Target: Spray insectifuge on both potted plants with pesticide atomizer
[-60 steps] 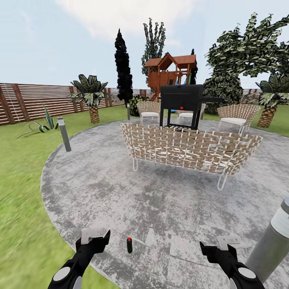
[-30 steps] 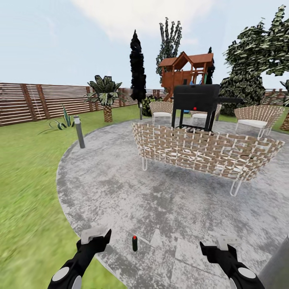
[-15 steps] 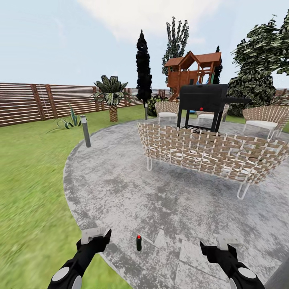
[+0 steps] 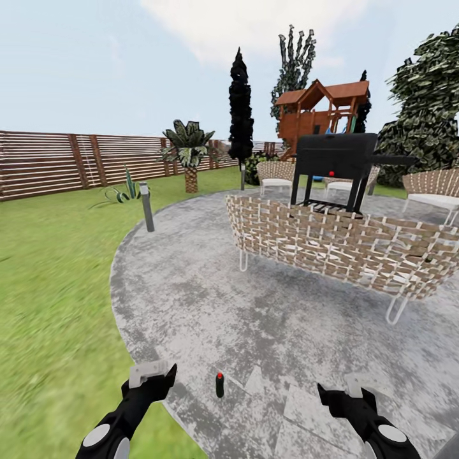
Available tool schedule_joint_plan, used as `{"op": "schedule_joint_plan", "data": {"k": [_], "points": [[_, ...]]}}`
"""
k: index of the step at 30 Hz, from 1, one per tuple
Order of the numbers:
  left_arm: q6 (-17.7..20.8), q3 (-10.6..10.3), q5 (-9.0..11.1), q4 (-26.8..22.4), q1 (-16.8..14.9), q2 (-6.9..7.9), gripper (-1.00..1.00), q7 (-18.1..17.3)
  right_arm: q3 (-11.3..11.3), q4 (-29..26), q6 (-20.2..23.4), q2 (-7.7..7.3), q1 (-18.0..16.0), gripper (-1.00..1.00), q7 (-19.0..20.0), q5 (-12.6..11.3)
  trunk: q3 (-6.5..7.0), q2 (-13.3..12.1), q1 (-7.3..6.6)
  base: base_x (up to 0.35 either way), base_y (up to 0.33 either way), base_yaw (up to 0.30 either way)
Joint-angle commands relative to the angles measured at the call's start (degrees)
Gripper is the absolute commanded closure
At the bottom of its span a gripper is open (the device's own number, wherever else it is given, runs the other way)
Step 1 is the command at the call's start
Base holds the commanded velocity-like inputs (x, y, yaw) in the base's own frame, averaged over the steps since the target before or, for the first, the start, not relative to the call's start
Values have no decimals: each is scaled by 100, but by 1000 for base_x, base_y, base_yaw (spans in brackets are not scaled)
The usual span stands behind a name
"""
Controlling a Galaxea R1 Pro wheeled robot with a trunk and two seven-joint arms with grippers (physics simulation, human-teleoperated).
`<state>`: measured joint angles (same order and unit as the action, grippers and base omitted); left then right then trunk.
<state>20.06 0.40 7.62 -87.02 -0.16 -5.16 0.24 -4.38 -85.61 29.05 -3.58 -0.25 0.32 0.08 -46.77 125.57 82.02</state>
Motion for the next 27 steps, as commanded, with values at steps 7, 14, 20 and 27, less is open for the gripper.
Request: {"op": "schedule_joint_plan", "data": {"k": [7,14,20,27], "points": [[33,4,56,-8,-2,-3,-100,3,-1,-8,31,-3,-1,-100,3,0,-5,2,-1,17,-27,251],[33,4,56,-8,-2,-3,-100,3,-1,-7,31,-2,-1,-100,3,0,-5,2,-1,103,-199,254],[33,4,56,-8,-2,-3,-100,3,-1,-8,31,-3,-1,-100,3,0,-5,2,-1,49,-123,232],[33,4,56,-8,-2,-3,-100,3,-1,-8,31,-1,-1,-100,3,0,-5,2,-1,4,-93,44]]}}
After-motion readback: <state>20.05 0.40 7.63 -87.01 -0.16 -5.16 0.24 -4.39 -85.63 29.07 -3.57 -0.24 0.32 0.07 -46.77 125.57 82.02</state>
